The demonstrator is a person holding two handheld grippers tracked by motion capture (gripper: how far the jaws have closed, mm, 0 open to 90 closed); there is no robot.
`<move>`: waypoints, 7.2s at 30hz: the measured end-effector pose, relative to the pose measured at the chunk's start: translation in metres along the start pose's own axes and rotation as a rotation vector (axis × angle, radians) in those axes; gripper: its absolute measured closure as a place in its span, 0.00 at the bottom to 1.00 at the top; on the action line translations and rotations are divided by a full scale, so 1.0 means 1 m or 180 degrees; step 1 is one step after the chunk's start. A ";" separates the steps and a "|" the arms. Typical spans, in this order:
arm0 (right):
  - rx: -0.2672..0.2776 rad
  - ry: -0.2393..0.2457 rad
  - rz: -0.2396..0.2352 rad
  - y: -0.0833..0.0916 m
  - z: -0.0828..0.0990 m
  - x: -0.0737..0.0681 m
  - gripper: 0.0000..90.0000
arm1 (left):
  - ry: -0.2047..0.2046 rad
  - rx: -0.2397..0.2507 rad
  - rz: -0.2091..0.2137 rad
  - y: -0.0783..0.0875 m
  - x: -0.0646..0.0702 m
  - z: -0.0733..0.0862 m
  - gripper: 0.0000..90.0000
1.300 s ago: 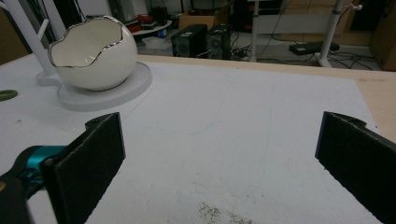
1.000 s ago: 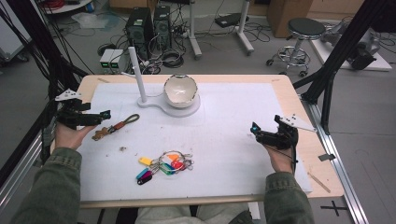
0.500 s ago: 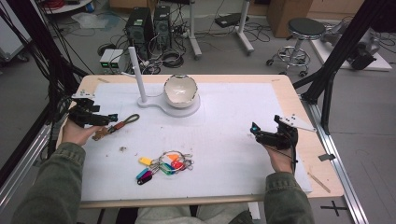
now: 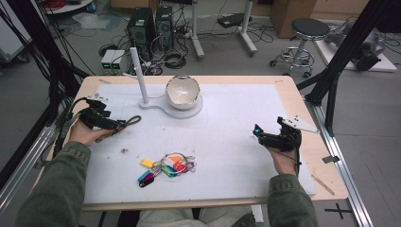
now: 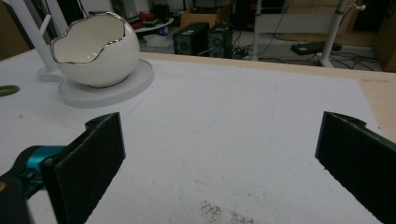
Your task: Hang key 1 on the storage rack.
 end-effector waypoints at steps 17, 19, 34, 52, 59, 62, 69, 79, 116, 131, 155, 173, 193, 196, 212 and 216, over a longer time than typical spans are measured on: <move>-0.0025 -0.0006 -0.0037 0.000 0.002 0.001 0.01 | 0.0065 -0.0390 0.0145 -0.018 -0.005 0.013 0.53; -0.0012 0.0008 0.0000 0.000 0.002 0.002 0.01 | 0.0069 -0.0404 0.0090 -0.020 -0.005 0.013 0.55; 0.0021 -0.0007 0.0026 0.002 0.001 0.002 0.01 | 0.0134 -0.0500 0.0196 -0.020 -0.008 0.017 0.75; 0.0048 -0.0022 0.0012 0.004 0.001 0.002 0.01 | 0.0214 -0.0218 0.0281 0.014 -0.017 0.011 0.79; 0.0058 -0.0030 0.0005 0.004 0.000 0.002 0.01 | 0.0334 -0.0086 0.0263 0.035 -0.022 0.007 0.79; 0.0057 -0.0044 -0.0001 0.004 0.001 0.002 0.01 | 0.0415 0.0000 0.0259 0.044 -0.023 0.003 0.80; 0.0056 -0.0042 -0.0007 0.004 0.001 0.002 0.01 | 0.0490 0.0147 0.0225 0.057 -0.028 -0.012 0.80; 0.0045 -0.0023 -0.0007 0.003 0.001 0.002 0.01 | 0.0475 0.0241 0.0158 0.073 -0.035 -0.039 0.80; 0.0008 0.0019 -0.0026 0.004 0.003 0.000 0.01 | 0.0728 0.0518 0.0186 0.072 -0.060 -0.104 0.81; 0.0015 0.0005 -0.0020 0.005 0.003 0.001 0.01 | 0.0942 0.0472 0.0342 0.058 -0.064 -0.101 0.80; -0.0009 0.0051 -0.0021 0.004 0.004 0.001 0.01 | 0.0927 0.0377 0.0509 0.041 -0.059 -0.097 0.80; -0.0016 0.0051 -0.0031 0.004 0.004 0.000 0.01 | 0.0914 0.0331 0.0521 0.028 -0.050 -0.100 0.80; -0.0013 0.0068 -0.0033 0.003 0.004 0.000 0.01 | 0.0856 0.0262 0.0299 0.015 -0.039 -0.098 0.79; -0.0012 0.0064 -0.0036 0.003 0.004 0.000 0.01 | 0.0828 0.0268 0.0308 0.016 -0.039 -0.098 0.76; -0.0005 0.0080 -0.0042 0.003 0.004 0.000 0.01 | 0.0641 0.0458 0.0313 0.029 -0.025 -0.106 0.38; -0.0009 0.0073 -0.0042 0.003 0.004 0.000 0.01 | 0.0593 0.0443 0.0208 0.034 -0.021 -0.107 0.27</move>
Point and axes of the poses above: each handheld gripper's, and its own axes: y roughly backward along the jaws, z roughly out of its underside, x roughly to its right, the point moved 4 cm from there along -y, roughly forward along the jaws, and after that the axes turned 7 degrees about -y, right-handed, at the moved point
